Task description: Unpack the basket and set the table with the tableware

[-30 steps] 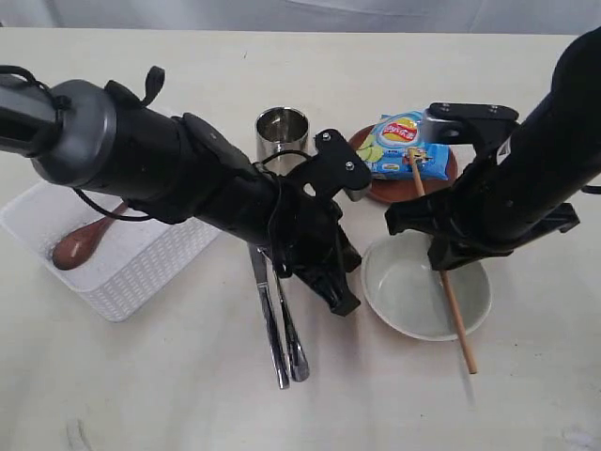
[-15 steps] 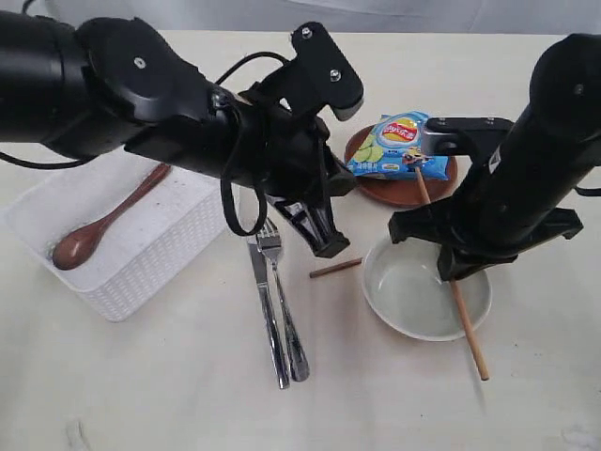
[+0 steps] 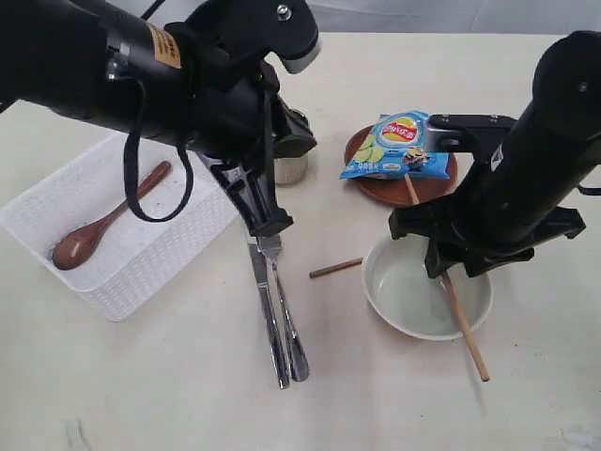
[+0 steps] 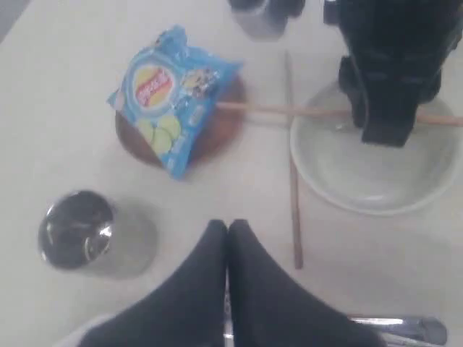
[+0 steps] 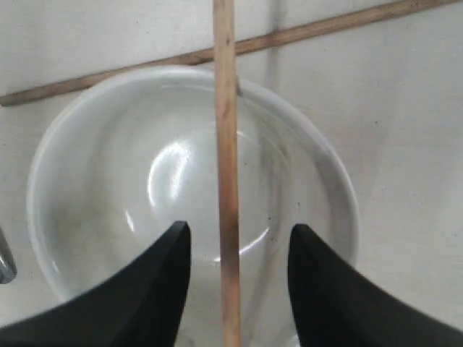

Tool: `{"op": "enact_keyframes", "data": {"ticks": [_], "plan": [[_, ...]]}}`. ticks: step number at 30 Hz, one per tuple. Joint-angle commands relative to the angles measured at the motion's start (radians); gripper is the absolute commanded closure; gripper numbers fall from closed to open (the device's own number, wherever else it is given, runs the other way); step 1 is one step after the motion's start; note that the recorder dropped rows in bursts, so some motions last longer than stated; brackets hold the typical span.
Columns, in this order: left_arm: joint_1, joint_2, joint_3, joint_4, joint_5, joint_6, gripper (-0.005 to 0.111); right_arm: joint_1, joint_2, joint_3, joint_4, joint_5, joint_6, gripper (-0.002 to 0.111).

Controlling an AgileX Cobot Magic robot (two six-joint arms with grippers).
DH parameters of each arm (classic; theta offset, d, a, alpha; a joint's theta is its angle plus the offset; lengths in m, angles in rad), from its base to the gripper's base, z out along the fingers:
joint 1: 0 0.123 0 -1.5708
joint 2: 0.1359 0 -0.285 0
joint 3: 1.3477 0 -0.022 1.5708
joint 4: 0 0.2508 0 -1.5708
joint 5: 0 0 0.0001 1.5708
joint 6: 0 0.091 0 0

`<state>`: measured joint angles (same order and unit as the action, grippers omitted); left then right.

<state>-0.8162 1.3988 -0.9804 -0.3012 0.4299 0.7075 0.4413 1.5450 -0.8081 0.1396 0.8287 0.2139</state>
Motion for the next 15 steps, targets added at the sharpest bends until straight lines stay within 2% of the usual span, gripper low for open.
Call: {"op": "enact_keyframes", "data": {"ticks": [1, 2, 5, 6, 8, 10, 11, 13, 15], "plan": [[0.018, -0.017, -0.004, 0.265, 0.104, -0.25, 0.107, 0.002, -0.051, -0.041, -0.01, 0.013, -0.008, 0.066], [0.078, -0.017, -0.004, 0.301, 0.167, -0.391, 0.107, 0.002, -0.075, -0.063, -0.01, 0.021, -0.013, 0.066], [0.228, -0.006, -0.004, 0.292, 0.26, -0.55, 0.104, 0.002, -0.115, -0.097, -0.008, 0.027, -0.02, 0.066], [0.27, -0.003, -0.004, 0.286, 0.27, -0.573, 0.099, 0.002, -0.129, -0.106, -0.008, 0.027, -0.023, 0.066], [0.357, 0.011, -0.004, 0.242, 0.278, -0.578, 0.08, 0.002, -0.151, -0.128, -0.008, 0.042, -0.027, 0.066], [0.395, 0.035, -0.004, 0.202, 0.273, -0.56, 0.058, 0.002, -0.167, -0.141, -0.008, 0.05, -0.035, 0.066], [0.395, 0.052, -0.004, 0.186, 0.271, -0.528, 0.051, 0.002, -0.176, -0.145, -0.008, 0.056, -0.042, 0.066], [0.383, 0.095, -0.004, 0.154, 0.282, -0.457, 0.053, 0.002, -0.185, -0.146, -0.008, 0.062, -0.054, 0.066], [0.362, 0.149, -0.004, 0.184, 0.291, -0.441, 0.063, 0.002, -0.193, -0.146, -0.011, 0.073, -0.068, 0.066]]}}
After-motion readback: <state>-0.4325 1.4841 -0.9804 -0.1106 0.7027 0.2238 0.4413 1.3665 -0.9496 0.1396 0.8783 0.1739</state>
